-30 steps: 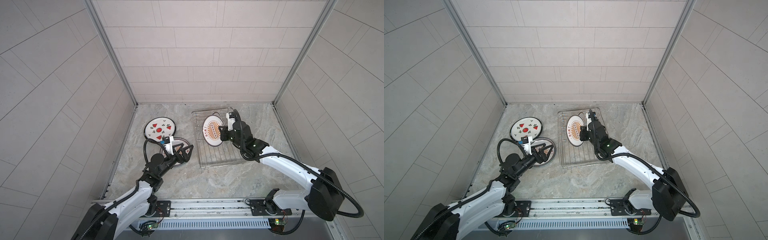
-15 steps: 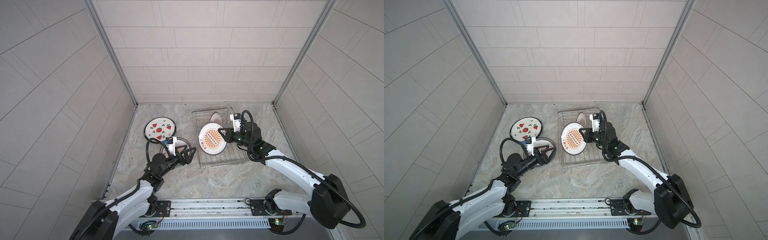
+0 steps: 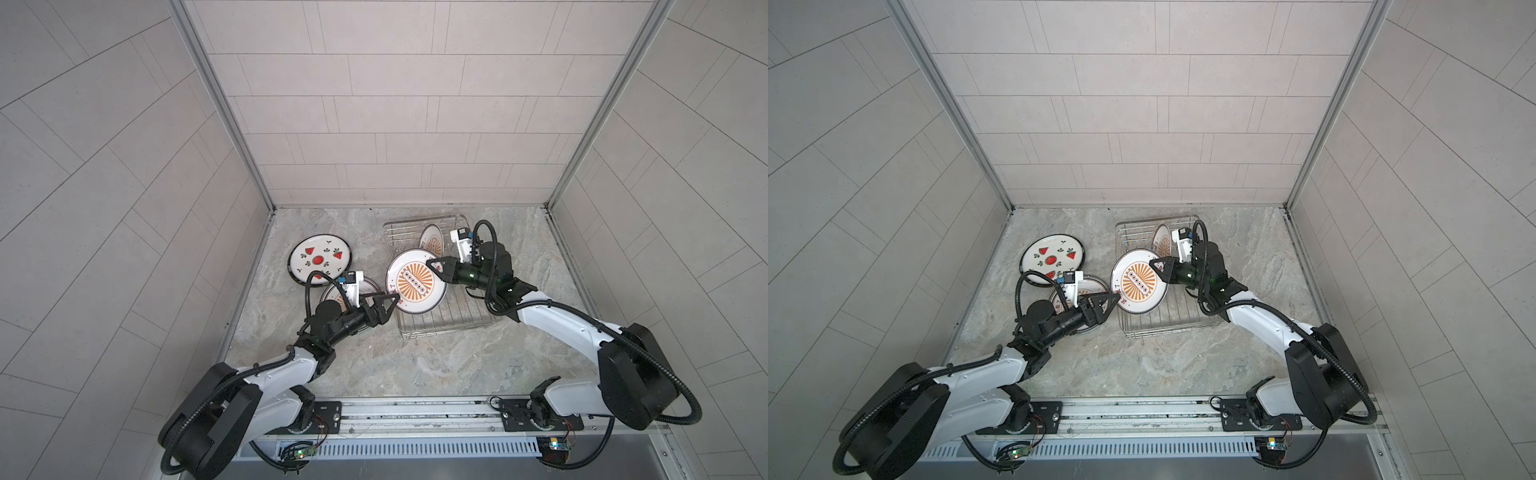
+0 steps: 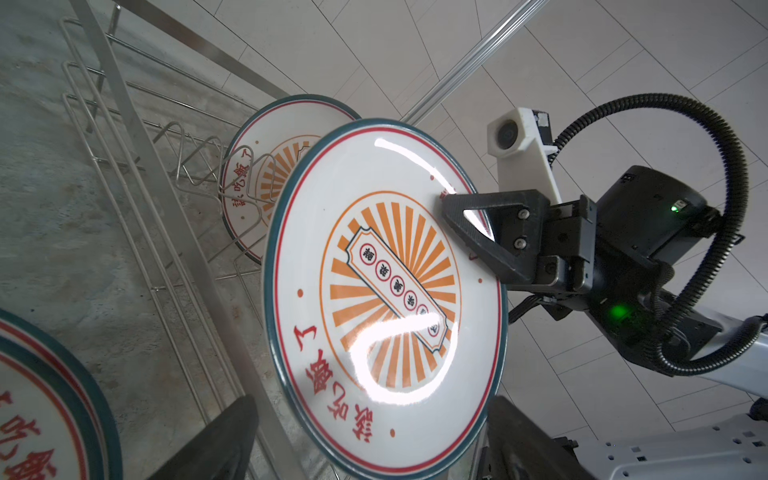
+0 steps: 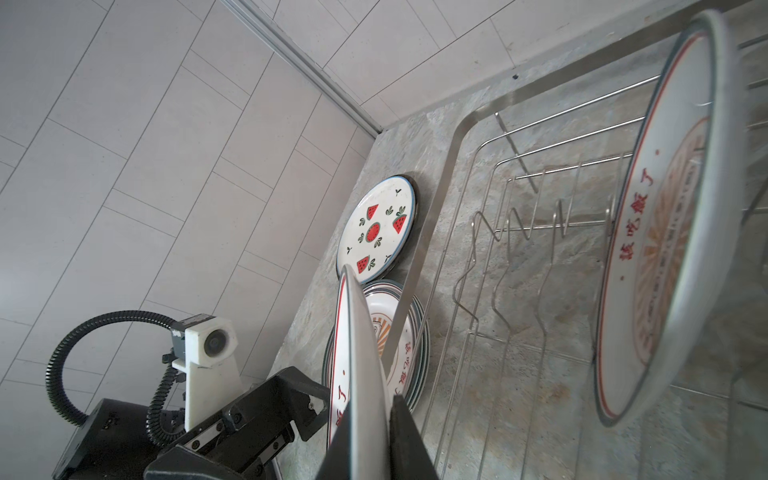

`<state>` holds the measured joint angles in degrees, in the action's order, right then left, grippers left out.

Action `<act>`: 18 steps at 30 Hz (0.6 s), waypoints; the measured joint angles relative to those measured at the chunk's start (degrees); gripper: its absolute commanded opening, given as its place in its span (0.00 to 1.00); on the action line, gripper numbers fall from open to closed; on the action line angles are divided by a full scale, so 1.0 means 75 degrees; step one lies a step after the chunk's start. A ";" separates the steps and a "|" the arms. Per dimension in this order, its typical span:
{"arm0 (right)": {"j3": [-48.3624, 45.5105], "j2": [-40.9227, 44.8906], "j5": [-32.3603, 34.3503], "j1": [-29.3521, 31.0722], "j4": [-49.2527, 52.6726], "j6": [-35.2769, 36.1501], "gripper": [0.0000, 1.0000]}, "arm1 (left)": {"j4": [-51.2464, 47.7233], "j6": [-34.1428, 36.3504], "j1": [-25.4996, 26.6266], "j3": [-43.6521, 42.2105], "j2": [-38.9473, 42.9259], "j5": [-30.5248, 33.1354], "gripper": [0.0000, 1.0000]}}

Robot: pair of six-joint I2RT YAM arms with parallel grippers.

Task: Unload the plates from the dish rack
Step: 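Carry the plate toward the left gripper while the left gripper reaches to meet it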

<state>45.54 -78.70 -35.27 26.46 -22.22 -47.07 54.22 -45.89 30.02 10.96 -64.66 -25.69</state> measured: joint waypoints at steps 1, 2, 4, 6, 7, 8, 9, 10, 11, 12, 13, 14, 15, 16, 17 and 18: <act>0.0026 -0.0041 -0.0047 0.0035 -0.0073 -0.0044 0.16 | -0.0015 -0.0026 0.0000 0.0000 0.0029 0.0038 0.91; 0.0070 -0.0102 -0.0102 0.0099 -0.0143 -0.0099 0.16 | -0.0023 -0.0058 0.0000 0.0000 0.0064 0.0093 0.91; 0.0137 -0.0187 -0.0187 0.0230 -0.0271 -0.0166 0.16 | 0.0000 -0.0140 0.0000 0.0000 0.0119 0.0201 0.89; 0.0189 -0.0256 -0.0268 0.0388 -0.0396 -0.0216 0.16 | 0.0187 -0.0294 0.0000 -0.0023 0.0149 0.0309 0.81; 0.0210 -0.0283 -0.0300 0.0449 -0.0469 -0.0233 0.16 | 0.0323 -0.0411 0.0000 -0.0052 0.0154 0.0358 0.75; 0.0236 -0.0315 -0.0344 0.0513 -0.0533 -0.0259 0.16 | 0.0519 -0.0527 0.0000 -0.0108 0.0166 0.0408 0.68; 0.0245 -0.0332 -0.0382 0.0568 -0.0577 -0.0280 0.16 | 0.0679 -0.0653 0.0000 -0.0163 0.0181 0.0452 0.61; 0.0245 -0.0335 -0.0411 0.0606 -0.0609 -0.0283 0.16 | 0.0819 -0.0804 0.0000 -0.0207 0.0189 0.0498 0.55; 0.0245 -0.0335 -0.0425 0.0627 -0.0632 -0.0297 0.17 | 0.0956 -0.0898 0.0000 -0.0245 0.0198 0.0533 0.49; 0.0248 -0.0335 -0.0431 0.0629 -0.0659 -0.0309 0.17 | 0.1037 -0.0985 0.0000 -0.0265 0.0201 0.0545 0.43; 0.0248 -0.0335 -0.0431 0.0624 -0.0670 -0.0312 0.17 | 0.1096 -0.1093 0.0000 -0.0265 0.0204 0.0554 0.36; 0.0248 -0.0338 -0.0434 0.0621 -0.0691 -0.0312 0.17 | 0.1148 -0.1207 -0.0003 -0.0265 0.0210 0.0551 0.30; 0.0248 -0.0344 -0.0434 0.0618 -0.0726 -0.0315 0.17 | 0.1207 -0.1288 -0.0003 -0.0265 0.0210 0.0533 0.24; 0.0248 -0.0353 -0.0434 0.0606 -0.0752 -0.0318 0.17 | 0.1253 -0.1373 -0.0003 -0.0265 0.0213 0.0519 0.21; 0.0248 -0.0367 -0.0437 0.0603 -0.0778 -0.0318 0.17 | 0.1288 -0.1437 -0.0003 -0.0265 0.0213 0.0513 0.20; 0.0254 -0.0393 -0.0443 0.0606 -0.0799 -0.0321 0.17 | 0.1311 -0.1504 0.0000 -0.0265 0.0216 0.0504 0.20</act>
<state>47.44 -81.65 -38.59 31.00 -28.21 -49.47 64.05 -57.17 30.02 8.97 -63.05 -21.91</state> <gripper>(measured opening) 0.172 0.205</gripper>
